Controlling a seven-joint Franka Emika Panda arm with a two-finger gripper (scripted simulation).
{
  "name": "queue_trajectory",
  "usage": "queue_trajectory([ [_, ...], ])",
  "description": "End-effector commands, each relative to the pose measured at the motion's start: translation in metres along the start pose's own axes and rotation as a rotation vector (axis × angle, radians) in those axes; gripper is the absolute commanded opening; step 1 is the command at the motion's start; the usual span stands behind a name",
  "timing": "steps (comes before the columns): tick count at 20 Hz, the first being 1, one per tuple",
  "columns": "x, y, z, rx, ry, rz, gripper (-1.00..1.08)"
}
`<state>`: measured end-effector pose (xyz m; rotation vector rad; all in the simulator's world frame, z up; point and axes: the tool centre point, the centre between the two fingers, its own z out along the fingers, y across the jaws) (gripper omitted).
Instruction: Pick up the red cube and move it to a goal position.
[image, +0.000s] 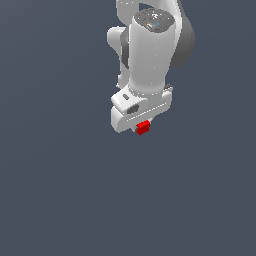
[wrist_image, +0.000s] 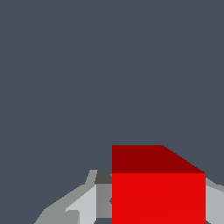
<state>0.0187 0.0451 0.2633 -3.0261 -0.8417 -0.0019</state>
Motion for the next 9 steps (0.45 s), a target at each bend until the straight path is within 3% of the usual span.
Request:
queue_trajectory([
  [1, 0.001, 0.003, -0.014, 0.001, -0.001, 0.0, -1.0],
  [9, 0.003, 0.007, -0.03, 0.0, -0.001, 0.0, -1.0],
])
